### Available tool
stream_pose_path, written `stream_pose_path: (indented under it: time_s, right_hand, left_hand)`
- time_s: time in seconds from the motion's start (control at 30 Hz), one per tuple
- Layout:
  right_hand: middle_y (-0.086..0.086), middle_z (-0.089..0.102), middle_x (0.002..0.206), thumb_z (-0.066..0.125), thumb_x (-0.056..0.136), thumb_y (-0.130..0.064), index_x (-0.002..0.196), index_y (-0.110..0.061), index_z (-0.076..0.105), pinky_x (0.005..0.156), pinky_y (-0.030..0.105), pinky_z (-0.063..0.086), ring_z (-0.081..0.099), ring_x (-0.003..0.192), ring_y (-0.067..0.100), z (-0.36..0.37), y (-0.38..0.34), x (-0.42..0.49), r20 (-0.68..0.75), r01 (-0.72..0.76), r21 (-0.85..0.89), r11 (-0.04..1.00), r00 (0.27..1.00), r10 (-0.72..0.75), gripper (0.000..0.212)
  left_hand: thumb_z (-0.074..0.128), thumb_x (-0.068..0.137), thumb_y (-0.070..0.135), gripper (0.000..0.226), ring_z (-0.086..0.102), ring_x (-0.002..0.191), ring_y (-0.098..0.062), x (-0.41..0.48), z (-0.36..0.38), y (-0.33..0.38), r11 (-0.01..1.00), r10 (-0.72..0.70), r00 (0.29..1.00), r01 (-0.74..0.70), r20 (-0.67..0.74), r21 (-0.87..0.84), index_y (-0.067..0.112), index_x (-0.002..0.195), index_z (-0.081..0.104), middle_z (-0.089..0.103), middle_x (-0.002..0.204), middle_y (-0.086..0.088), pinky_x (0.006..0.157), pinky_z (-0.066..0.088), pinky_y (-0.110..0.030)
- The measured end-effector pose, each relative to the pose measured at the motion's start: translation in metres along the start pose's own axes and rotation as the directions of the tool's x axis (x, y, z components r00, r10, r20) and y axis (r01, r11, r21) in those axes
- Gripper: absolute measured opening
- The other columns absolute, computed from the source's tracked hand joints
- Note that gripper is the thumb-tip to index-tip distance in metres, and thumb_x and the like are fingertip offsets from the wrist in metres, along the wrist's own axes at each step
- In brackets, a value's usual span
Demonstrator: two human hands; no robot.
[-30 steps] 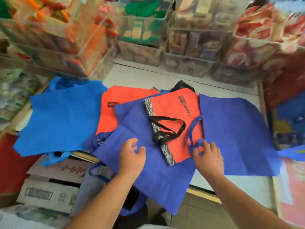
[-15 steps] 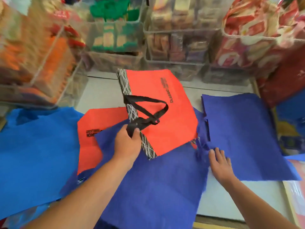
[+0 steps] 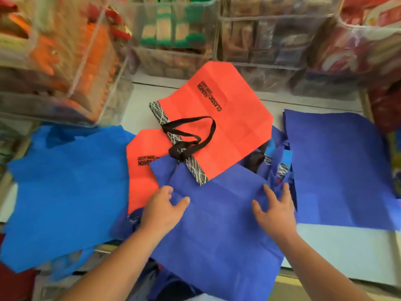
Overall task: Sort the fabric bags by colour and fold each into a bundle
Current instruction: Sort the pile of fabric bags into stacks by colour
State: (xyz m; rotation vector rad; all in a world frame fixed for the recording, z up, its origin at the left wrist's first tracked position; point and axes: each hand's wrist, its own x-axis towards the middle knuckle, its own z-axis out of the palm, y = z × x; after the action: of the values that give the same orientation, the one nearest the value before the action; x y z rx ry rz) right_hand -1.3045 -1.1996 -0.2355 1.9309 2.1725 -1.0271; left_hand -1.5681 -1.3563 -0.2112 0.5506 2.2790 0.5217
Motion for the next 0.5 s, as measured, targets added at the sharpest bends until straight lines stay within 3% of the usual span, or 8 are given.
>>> stream_pose_path:
  time_s: [0.07, 0.17, 0.23, 0.33, 0.4, 0.43, 0.5]
  right_hand:
    - [0.008, 0.018, 0.169, 0.067, 0.094, -0.045, 0.153, -0.036, 0.044, 0.12, 0.046, 0.03, 0.021, 0.155, 0.027, 0.003, 0.013, -0.01, 0.107, -0.007, 0.049, 0.999, 0.994, 0.001, 0.064]
    - [-0.006, 0.03, 0.166, 0.068, 0.095, -0.045, 0.148, -0.045, 0.048, 0.123, 0.042, 0.028, 0.023, 0.156, 0.017, -0.012, 0.026, -0.016, 0.175, 0.047, 0.147, 0.988, 0.982, -0.072, 0.057]
    - [-0.007, 0.034, 0.164, 0.071, 0.095, -0.038, 0.145, -0.039, 0.053, 0.124, 0.038, 0.027, 0.026, 0.154, 0.013, -0.023, 0.032, -0.021, 0.19, 0.073, 0.236, 0.969, 0.974, -0.12, 0.054]
    - [-0.005, 0.025, 0.168, 0.073, 0.093, -0.038, 0.147, -0.033, 0.054, 0.12, 0.036, 0.033, 0.026, 0.154, 0.014, -0.031, 0.047, -0.039, 0.211, 0.045, 0.217, 0.975, 0.973, -0.092, 0.057]
    - [0.002, 0.019, 0.169, 0.072, 0.092, -0.044, 0.151, -0.031, 0.049, 0.116, 0.041, 0.037, 0.028, 0.153, 0.023, -0.029, 0.063, -0.056, 0.135, -0.018, 0.109, 0.994, 0.991, 0.004, 0.065]
    - [0.009, 0.02, 0.167, 0.072, 0.092, -0.045, 0.152, -0.028, 0.047, 0.114, 0.042, 0.038, 0.031, 0.15, 0.03, -0.028, 0.071, -0.064, 0.082, -0.071, 0.066, 0.995, 0.994, 0.066, 0.068]
    - [0.018, 0.039, 0.152, 0.073, 0.091, -0.042, 0.152, -0.018, 0.045, 0.106, 0.044, 0.046, 0.049, 0.132, 0.038, -0.024, 0.084, -0.082, 0.065, -0.199, 0.128, 0.972, 0.979, 0.192, 0.071]
  left_hand:
    - [0.079, 0.078, 0.057, 0.077, 0.06, 0.121, -0.026, -0.015, 0.012, -0.015, 0.986, -0.025, 0.999, 0.019, 0.033, 0.168, 0.021, 0.14, 0.052, 0.062, 0.126, 0.001, 0.099, 0.051, -0.044]
    - [0.076, 0.073, 0.066, 0.096, 0.043, 0.135, -0.031, -0.026, 0.02, -0.02, 0.949, 0.012, 0.996, 0.017, -0.092, 0.314, 0.025, 0.151, 0.037, 0.045, 0.145, -0.002, 0.107, 0.043, -0.048]
    - [0.075, 0.072, 0.07, 0.104, 0.037, 0.138, -0.032, -0.031, 0.017, -0.017, 0.916, 0.001, 0.99, 0.056, -0.141, 0.397, 0.026, 0.155, 0.031, 0.039, 0.15, -0.003, 0.107, 0.037, -0.049]
    - [0.077, 0.076, 0.063, 0.082, 0.049, 0.128, -0.034, -0.046, 0.014, -0.012, 0.887, 0.036, 0.974, 0.073, -0.225, 0.457, 0.023, 0.141, 0.048, 0.056, 0.132, -0.005, 0.098, 0.039, -0.049]
    - [0.075, 0.086, 0.046, 0.044, 0.058, 0.113, -0.038, -0.057, 0.012, -0.014, 0.897, 0.155, 0.953, -0.026, -0.259, 0.441, 0.019, 0.117, 0.06, 0.063, 0.112, -0.008, 0.086, 0.043, -0.049]
    - [0.072, 0.09, 0.036, 0.026, 0.06, 0.102, -0.041, -0.064, 0.012, -0.016, 0.924, 0.188, 0.946, -0.08, -0.263, 0.375, 0.016, 0.099, 0.058, 0.061, 0.099, -0.01, 0.078, 0.045, -0.048]
    - [0.065, 0.096, 0.025, 0.031, 0.057, 0.084, -0.042, -0.082, 0.012, -0.018, 0.974, 0.145, 0.957, -0.093, -0.249, 0.208, 0.016, 0.079, 0.04, 0.051, 0.08, -0.009, 0.066, 0.039, -0.046]
